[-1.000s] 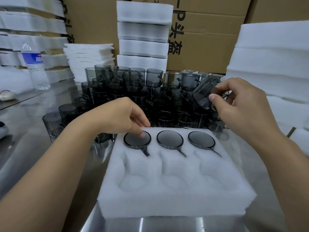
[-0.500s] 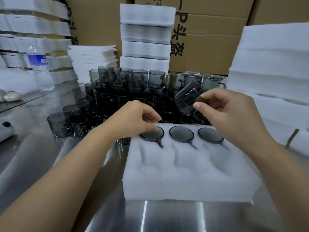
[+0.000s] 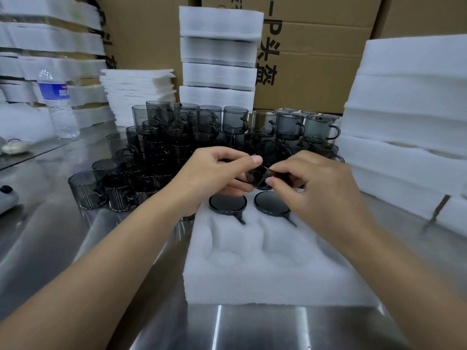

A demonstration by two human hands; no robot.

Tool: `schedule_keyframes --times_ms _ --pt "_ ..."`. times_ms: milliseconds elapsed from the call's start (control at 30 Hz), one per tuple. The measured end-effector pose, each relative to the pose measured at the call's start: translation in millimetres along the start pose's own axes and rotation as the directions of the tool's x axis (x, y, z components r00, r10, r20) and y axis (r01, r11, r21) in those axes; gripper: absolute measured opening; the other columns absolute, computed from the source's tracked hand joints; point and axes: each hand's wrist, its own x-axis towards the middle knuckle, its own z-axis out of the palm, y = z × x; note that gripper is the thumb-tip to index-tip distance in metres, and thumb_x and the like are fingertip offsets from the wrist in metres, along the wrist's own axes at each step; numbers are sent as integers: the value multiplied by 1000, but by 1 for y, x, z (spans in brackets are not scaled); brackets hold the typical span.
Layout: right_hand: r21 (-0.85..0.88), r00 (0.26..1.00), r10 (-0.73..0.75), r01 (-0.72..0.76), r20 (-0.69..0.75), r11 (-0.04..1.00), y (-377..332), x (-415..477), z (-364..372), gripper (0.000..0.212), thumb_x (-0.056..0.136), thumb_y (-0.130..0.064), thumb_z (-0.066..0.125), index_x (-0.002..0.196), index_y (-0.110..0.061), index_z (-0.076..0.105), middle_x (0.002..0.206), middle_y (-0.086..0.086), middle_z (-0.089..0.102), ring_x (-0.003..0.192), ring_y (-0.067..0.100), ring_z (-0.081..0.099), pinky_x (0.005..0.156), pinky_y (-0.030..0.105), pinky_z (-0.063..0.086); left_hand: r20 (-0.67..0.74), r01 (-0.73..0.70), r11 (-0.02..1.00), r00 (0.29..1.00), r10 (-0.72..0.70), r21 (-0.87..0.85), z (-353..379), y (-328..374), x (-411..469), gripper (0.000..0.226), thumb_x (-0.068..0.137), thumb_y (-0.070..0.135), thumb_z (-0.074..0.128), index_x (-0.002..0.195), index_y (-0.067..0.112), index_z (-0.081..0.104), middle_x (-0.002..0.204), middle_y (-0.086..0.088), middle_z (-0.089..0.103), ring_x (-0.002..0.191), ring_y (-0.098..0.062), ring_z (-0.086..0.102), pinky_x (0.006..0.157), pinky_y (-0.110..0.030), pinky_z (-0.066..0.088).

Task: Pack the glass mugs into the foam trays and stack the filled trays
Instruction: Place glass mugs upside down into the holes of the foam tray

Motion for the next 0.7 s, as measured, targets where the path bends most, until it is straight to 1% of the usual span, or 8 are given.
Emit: schedule_keyframes --times_ms 133,200,267,367,400,500,600,700 --pt "-6 999 -34 34 -13 999 0 -2 2 13 77 -9 77 89 -11 75 87 1 67 65 14 59 62 23 45 0 38 999 999 -38 -27 1 -5 2 13 78 29 74 90 26 72 86 -5 75 79 -18 73 62 -30 60" --pt "13 999 -38 38 -19 999 -2 -3 3 18 79 -13 73 97 -15 73 101 0 62 67 11 56 60 26 47 -5 45 997 999 -46 -67 2 -5 3 15 82 22 69 97 21 70 94 -8 73 82 -18 73 57 -27 57" --pt "69 1000 3 -2 -24 998 -3 -3 3 33 79 -19 67 111 -21 66 110 -7 49 68 6 54 60 27 50 -12 53 991 998 -55 -125 3 -5 3 18 84 18 64 101 16 67 96 -11 74 83 -18 73 54 -21 53" --pt "179 992 122 -116 -21 977 -2 -1 1 51 76 -26 65 125 -31 52 110 -19 36 73 5 58 65 29 53 -13 54 980 998 -57 -190 1 -5 3 22 84 13 63 106 17 65 98 -7 74 86 -17 73 55 -20 52" --pt "204 988 152 -147 -7 968 -1 -1 1 54 76 -27 66 127 -32 50 109 -20 35 75 4 58 67 31 53 -2 57 978 998 -59 -202 -1 -5 3 25 84 12 63 108 18 64 98 -4 74 88 -16 72 56 -19 52" --pt "245 976 212 -216 43 945 2 -1 3 58 79 -25 72 130 -34 47 117 -24 38 80 4 58 73 33 53 49 86 968 996 -77 -236 -4 -4 4 29 85 10 61 112 20 61 97 0 75 90 -13 72 54 -18 51" --pt "250 974 215 -228 77 941 3 -2 6 58 81 -26 70 132 -35 44 117 -25 40 83 2 59 74 29 50 79 112 958 992 -94 -265 -6 -4 4 29 87 9 59 114 18 61 98 -1 75 90 -13 71 54 -17 51" --pt "251 973 207 -225 97 941 3 -3 7 56 83 -27 68 132 -35 43 118 -25 44 85 -1 59 71 20 44 88 121 956 991 -100 -267 -6 -4 4 28 88 9 57 114 17 61 102 -2 74 91 -15 71 55 -17 52"
